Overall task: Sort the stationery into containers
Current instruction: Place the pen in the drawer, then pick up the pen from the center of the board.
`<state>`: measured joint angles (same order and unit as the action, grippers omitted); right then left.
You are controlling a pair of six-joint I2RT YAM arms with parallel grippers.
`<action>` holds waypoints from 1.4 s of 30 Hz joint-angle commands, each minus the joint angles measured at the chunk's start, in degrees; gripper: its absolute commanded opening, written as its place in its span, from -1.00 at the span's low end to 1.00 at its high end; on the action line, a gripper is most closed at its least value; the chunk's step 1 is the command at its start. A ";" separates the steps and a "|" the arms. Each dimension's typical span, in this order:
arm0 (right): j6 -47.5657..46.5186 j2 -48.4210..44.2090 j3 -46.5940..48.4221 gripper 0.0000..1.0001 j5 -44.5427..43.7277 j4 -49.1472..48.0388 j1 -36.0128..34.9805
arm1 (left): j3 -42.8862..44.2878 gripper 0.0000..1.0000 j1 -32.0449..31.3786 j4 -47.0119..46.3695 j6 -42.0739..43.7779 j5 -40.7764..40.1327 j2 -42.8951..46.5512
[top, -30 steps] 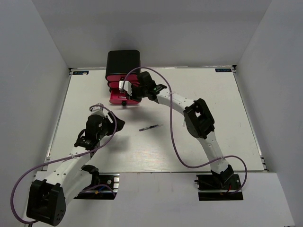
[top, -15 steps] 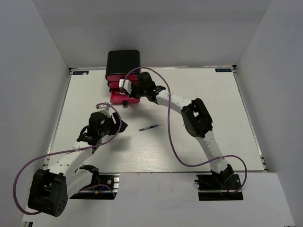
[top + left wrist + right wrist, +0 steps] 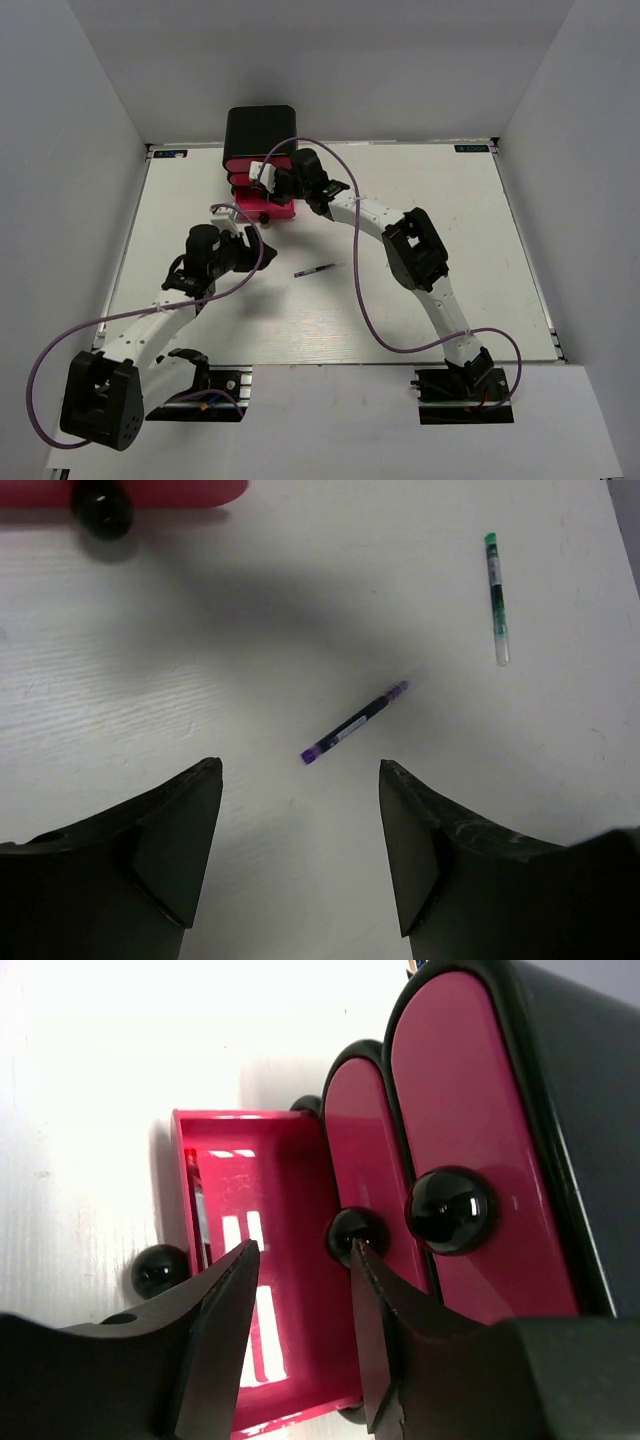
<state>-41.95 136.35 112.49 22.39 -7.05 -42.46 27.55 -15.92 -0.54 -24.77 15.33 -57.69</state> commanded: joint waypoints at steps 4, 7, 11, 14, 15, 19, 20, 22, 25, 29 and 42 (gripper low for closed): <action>6.61 -7.05 -1.30 -0.19 4.40 -2.37 1.94 | 5.94 0.47 -2.00 -4.56 9.73 12.07 -8.48; 10.56 -12.68 -4.02 -0.60 7.04 3.34 4.40 | 7.25 0.47 -3.58 -8.41 14.74 16.98 -11.91; 7.78 -20.76 -17.61 -1.00 10.21 13.18 9.66 | 8.57 0.39 -5.87 -10.63 20.02 19.47 -19.81; 7.24 -28.59 -30.70 -1.00 9.69 14.17 14.05 | 11.11 0.39 -8.67 -10.10 24.76 18.77 -25.88; 7.32 -31.38 -34.84 -0.95 9.77 15.21 15.98 | 12.51 0.39 -9.47 -10.10 27.12 17.20 -28.07; 7.85 -38.26 -44.01 -0.68 9.51 16.72 21.25 | 17.35 0.42 -12.90 -7.46 31.53 13.42 -33.69; 8.55 -40.97 -47.15 -0.63 9.51 16.80 21.88 | 19.10 0.42 -14.30 -6.24 32.15 12.71 -34.85; 10.04 -42.31 -48.85 -0.43 9.77 16.45 23.73 | 21.65 0.42 -15.71 -4.92 34.08 9.55 -37.22; 11.81 -45.47 -51.22 -0.28 10.65 16.10 25.40 | 23.77 0.42 -18.44 -2.37 36.28 3.93 -41.00; 13.39 -47.32 -53.24 -0.25 11.44 15.57 26.90 | 28.25 0.32 -22.04 2.81 40.24 -3.98 -45.48; 14.89 -48.29 -54.21 -0.17 12.41 13.20 29.53 | 29.93 -0.55 -25.22 8.97 35.00 -12.88 -49.36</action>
<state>-27.29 89.56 59.00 33.28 8.40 -13.47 57.52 -42.59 2.20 13.72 6.17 -104.84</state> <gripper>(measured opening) 0.393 0.247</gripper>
